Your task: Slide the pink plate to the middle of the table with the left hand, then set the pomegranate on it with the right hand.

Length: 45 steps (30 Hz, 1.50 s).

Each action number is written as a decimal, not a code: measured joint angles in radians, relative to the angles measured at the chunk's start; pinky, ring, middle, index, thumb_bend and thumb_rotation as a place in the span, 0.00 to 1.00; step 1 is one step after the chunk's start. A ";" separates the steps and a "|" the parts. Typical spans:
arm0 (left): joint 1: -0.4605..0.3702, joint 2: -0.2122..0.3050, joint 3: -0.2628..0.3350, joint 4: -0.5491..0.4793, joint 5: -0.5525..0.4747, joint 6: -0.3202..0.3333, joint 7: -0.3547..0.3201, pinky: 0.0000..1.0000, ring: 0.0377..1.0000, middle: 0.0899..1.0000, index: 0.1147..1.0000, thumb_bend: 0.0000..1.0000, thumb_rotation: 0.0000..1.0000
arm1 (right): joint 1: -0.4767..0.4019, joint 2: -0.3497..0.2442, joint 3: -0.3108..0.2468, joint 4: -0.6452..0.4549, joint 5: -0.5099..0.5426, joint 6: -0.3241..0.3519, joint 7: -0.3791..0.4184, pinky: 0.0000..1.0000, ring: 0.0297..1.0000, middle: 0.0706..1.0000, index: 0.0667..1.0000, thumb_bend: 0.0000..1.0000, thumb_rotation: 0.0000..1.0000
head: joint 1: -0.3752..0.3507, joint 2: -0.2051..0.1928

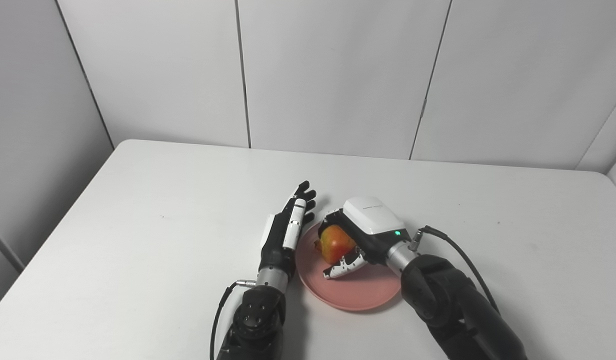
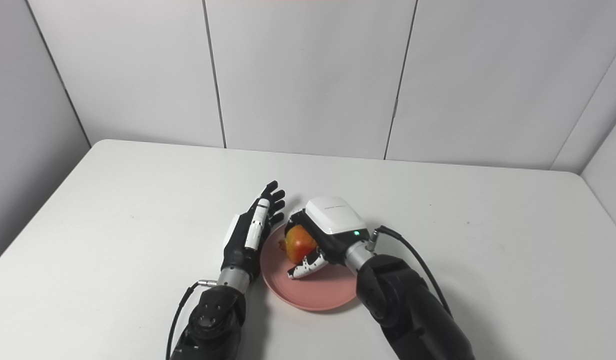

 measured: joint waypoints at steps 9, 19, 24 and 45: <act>-0.008 0.000 0.006 0.024 -0.001 -0.029 -0.004 0.89 0.91 0.91 0.89 0.34 1.00 | 0.007 -0.011 -0.005 -0.036 -0.012 0.003 0.069 0.88 0.90 0.91 0.89 0.80 0.80 | -0.006 -0.005; -0.008 0.002 0.008 0.024 -0.008 -0.032 -0.008 0.88 0.91 0.91 0.89 0.34 1.00 | 0.044 -0.016 -0.036 -0.054 -0.002 -0.013 0.019 0.90 0.92 0.93 0.92 0.85 0.77 | -0.017 -0.009; -0.008 0.006 0.009 0.023 -0.008 -0.036 -0.010 0.91 0.92 0.92 0.90 0.35 1.00 | 0.059 -0.015 -0.072 -0.053 0.031 -0.070 -0.078 0.88 0.90 0.92 0.91 0.85 0.76 | -0.018 -0.014; 0.083 0.044 0.000 -0.180 -0.022 0.052 -0.049 0.99 0.98 0.99 0.97 0.42 1.00 | 0.231 0.095 -0.347 -0.281 0.348 -0.097 -0.237 0.90 0.96 0.99 0.99 0.82 1.00 | -0.052 -0.023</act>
